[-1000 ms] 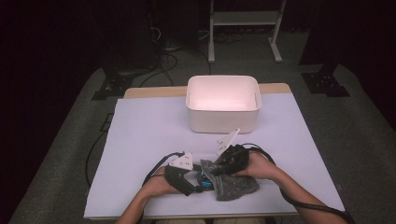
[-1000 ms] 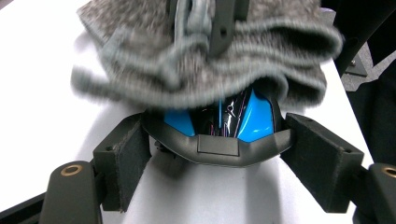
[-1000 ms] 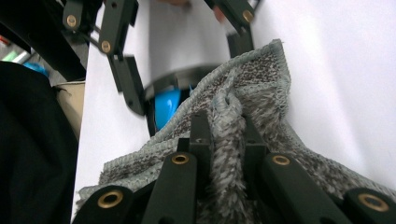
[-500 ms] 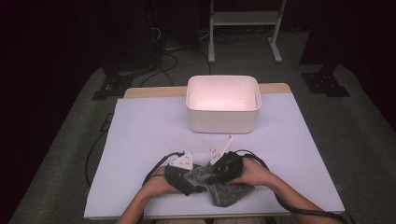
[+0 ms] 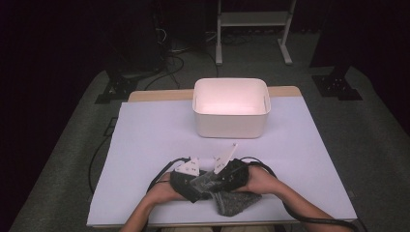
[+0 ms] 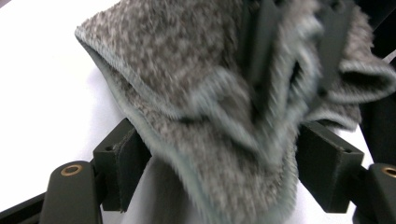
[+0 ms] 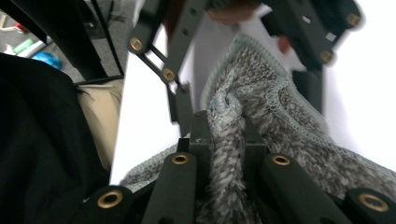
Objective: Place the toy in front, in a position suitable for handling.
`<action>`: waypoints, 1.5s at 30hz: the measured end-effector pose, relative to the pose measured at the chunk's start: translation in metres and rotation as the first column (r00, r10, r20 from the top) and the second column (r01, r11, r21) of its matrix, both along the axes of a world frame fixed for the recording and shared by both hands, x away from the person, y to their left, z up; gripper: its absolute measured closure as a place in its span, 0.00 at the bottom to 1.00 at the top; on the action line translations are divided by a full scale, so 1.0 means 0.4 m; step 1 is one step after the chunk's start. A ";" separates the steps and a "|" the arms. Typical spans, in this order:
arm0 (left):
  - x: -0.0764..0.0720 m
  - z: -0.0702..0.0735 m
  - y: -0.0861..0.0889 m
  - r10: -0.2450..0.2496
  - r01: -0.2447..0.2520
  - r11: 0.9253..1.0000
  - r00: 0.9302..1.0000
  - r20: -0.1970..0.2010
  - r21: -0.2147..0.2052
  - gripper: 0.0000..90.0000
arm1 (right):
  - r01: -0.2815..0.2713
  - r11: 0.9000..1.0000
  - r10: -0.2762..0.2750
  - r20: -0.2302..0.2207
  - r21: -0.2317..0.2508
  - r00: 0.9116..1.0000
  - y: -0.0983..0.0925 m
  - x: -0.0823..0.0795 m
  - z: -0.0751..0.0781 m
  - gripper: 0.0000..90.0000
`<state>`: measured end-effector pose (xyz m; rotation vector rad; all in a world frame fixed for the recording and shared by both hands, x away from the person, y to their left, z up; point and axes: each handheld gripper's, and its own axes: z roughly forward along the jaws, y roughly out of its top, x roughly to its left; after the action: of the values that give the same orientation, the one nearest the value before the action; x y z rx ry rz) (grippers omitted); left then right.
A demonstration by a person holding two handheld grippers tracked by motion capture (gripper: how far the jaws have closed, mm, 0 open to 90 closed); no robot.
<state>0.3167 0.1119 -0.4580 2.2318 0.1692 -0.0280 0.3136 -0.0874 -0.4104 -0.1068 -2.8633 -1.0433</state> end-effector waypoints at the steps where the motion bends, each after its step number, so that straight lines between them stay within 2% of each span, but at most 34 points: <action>1: 0.000 0.000 -0.001 0.000 0.000 1.000 1.000 0.000 0.000 0.27 | 0.007 1.000 -0.007 0.005 -0.004 1.000 -0.009 0.002 0.001 0.88; 4: 0.000 0.000 0.000 0.000 0.000 1.000 1.000 -0.002 -0.002 0.27 | 0.046 0.999 -0.046 -0.002 -0.009 0.999 -0.058 0.010 0.000 0.88; 8: 0.000 0.000 0.000 0.004 -0.004 1.000 1.000 -0.006 -0.002 0.27 | 0.110 0.994 -0.110 -0.018 0.017 0.994 -0.128 0.012 -0.001 0.88; 12: 0.000 -0.001 0.000 0.006 -0.006 1.000 1.000 -0.007 -0.004 0.27 | 0.175 0.984 -0.175 -0.017 -0.014 0.984 -0.199 0.015 -0.018 0.88; 16: 0.001 -0.002 0.001 0.006 -0.006 1.000 1.000 -0.013 -0.007 0.26 | 0.219 0.976 -0.220 -0.043 -0.010 0.975 -0.247 0.017 -0.034 0.88; 19: 0.001 -0.002 0.000 0.007 -0.007 1.000 1.000 -0.012 -0.006 0.26 | 0.220 0.975 -0.220 -0.042 -0.003 0.975 -0.248 0.019 -0.029 0.88; 24: 0.000 0.002 0.000 0.003 -0.003 1.000 1.000 -0.002 0.007 0.26 | 0.168 0.986 -0.167 -0.023 0.016 0.986 -0.170 0.039 -0.012 0.88; 28: 0.000 0.000 0.004 0.006 -0.006 1.000 1.000 -0.009 -0.001 0.27 | 0.132 0.991 -0.131 -0.030 0.037 0.991 -0.104 0.066 -0.002 0.88; 30: 0.001 0.001 0.006 0.004 -0.004 1.000 1.000 -0.007 0.004 0.27 | 0.115 0.993 -0.114 -0.031 0.018 0.993 -0.074 0.075 -0.005 0.88; 32: 0.000 -0.001 0.009 0.009 -0.009 1.000 1.000 -0.013 -0.004 0.27 | 0.101 0.995 -0.101 -0.034 0.009 0.994 -0.066 0.081 -0.010 0.88; 36: 0.001 0.000 0.007 0.006 -0.006 1.000 1.000 -0.011 0.003 0.27 | 0.128 0.992 -0.127 -0.045 0.014 0.991 -0.100 0.082 -0.010 0.88; 40: 0.000 -0.001 0.008 0.013 -0.013 1.000 1.000 -0.018 -0.001 0.27 | 0.173 0.985 -0.173 -0.048 -0.009 0.984 -0.172 0.072 -0.019 0.88; 45: 0.003 -0.001 0.007 0.010 -0.010 1.000 1.000 -0.023 0.002 0.27 | 0.232 0.973 -0.230 -0.092 0.011 0.969 -0.249 0.048 -0.042 0.88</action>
<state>0.3180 0.1149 -0.4585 2.2329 0.1923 -0.0479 0.3328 -0.1870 -0.4274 -0.4840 -2.8066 -1.0765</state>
